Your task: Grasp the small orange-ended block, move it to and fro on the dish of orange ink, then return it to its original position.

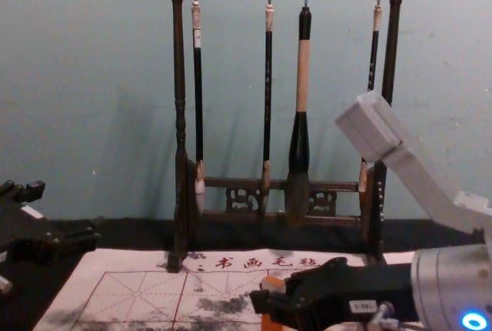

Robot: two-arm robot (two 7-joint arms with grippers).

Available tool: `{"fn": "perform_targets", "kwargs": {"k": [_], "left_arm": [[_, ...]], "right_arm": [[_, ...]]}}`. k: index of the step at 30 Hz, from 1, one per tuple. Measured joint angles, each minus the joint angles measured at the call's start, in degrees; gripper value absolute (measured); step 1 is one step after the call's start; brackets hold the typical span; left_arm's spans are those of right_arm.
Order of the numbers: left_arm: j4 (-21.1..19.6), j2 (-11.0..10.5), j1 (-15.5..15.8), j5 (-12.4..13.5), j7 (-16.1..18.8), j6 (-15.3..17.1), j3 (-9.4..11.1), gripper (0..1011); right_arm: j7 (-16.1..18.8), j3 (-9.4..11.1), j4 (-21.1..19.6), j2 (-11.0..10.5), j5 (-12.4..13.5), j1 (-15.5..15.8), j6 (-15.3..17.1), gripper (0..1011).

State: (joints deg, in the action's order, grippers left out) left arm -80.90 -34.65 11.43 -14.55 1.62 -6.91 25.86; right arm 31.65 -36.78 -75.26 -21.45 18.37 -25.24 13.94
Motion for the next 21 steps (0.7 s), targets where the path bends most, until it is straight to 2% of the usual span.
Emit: {"fn": "perform_targets", "kwargs": {"k": [16,21], "left_arm": [[0.0,0.0,0.0,0.0,0.0,0.0,0.0,1002],[0.0,0.0,0.0,0.0,0.0,0.0,0.0,1001]], "right_arm": [[-0.08,1.14,-1.63,-0.76,-0.1,1.43,0.67,105],[-0.48,2.09,-3.93,-1.17,0.82,2.22,1.16,105]]}}
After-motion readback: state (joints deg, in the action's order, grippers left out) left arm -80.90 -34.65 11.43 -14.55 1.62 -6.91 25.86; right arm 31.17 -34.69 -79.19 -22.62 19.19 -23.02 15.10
